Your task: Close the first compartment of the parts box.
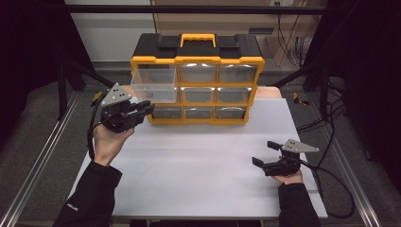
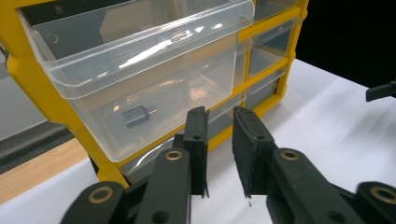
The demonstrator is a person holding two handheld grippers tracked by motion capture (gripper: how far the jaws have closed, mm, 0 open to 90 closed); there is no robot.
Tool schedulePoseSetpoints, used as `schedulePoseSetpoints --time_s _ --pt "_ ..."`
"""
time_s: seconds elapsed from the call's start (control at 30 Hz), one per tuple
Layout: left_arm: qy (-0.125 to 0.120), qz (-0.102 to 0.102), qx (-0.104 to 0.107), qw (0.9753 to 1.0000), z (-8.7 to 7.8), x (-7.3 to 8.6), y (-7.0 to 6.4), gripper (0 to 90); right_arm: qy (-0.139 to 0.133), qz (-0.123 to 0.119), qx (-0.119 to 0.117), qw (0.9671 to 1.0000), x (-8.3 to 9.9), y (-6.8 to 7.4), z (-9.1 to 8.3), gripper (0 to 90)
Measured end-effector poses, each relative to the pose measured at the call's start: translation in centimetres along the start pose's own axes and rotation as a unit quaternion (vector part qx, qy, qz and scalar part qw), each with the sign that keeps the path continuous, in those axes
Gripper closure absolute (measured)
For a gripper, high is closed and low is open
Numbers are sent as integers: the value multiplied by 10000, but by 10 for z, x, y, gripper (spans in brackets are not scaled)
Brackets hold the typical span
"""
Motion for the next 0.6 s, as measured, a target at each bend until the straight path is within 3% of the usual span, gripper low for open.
schedulePoseSetpoints --time_s 0.33,0.6 --pt "-33 10 8 10000 5 -1 4 887 -8 -7 7 10000 0 0 0 4" --pt "-43 5 -7 10000 11 -1 10 892 -15 -9 6 10000 0 0 0 4"
Point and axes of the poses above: each handheld gripper's, and its own axes: z roughly forward along the jaws, x roughly out of its underside, y roughly to its left, the point moved 1 cm from there along z, roughly forward along the jaws, and after that the axes turned 8 degrees about -x, right-handed, at the moved point
